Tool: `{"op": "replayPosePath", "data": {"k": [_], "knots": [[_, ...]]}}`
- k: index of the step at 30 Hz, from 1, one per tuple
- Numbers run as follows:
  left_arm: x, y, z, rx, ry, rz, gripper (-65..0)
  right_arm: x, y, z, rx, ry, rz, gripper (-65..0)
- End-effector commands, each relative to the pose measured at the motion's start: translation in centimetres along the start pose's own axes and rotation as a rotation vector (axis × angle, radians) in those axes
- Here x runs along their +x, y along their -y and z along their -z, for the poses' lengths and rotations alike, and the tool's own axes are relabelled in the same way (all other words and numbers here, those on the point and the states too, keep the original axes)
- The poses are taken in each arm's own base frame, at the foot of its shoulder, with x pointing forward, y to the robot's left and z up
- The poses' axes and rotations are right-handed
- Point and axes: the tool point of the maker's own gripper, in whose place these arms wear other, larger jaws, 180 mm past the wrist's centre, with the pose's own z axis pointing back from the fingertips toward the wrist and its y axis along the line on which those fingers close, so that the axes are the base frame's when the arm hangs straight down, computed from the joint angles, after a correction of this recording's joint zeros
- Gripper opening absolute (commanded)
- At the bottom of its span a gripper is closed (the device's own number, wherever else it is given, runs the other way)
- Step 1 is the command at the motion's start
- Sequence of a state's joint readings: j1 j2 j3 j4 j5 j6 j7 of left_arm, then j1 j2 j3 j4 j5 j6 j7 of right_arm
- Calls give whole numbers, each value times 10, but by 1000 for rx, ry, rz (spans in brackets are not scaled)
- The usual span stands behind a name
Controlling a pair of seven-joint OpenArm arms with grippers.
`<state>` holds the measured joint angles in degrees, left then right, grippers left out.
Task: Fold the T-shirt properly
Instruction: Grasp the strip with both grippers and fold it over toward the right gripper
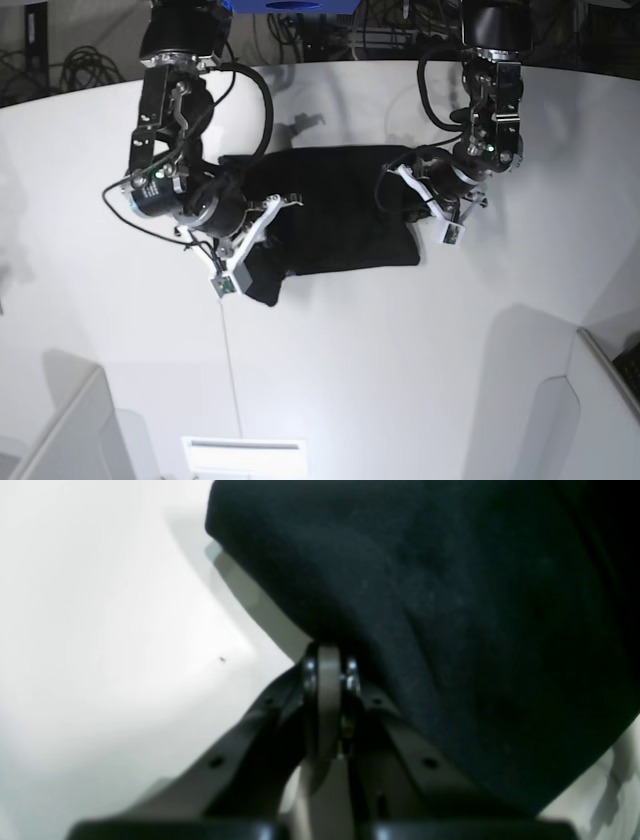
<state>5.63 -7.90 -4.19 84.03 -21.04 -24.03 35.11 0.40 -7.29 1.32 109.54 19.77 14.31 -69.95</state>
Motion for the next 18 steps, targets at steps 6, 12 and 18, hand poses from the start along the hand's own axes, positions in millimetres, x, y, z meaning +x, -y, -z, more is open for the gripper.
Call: {"op": "replayPosePath", "data": {"k": [6, 12, 18], "knots": [[10, 8, 4, -12, 17, 1, -650, 27, -16, -12, 53, 105, -15, -650], [14, 11, 6, -18, 28, -4, -650, 30, -24, -13, 103, 140, 10, -650], [12, 13, 6, -21, 25, -9, -650, 24, -45, 4, 161, 136, -6, -650]]}}
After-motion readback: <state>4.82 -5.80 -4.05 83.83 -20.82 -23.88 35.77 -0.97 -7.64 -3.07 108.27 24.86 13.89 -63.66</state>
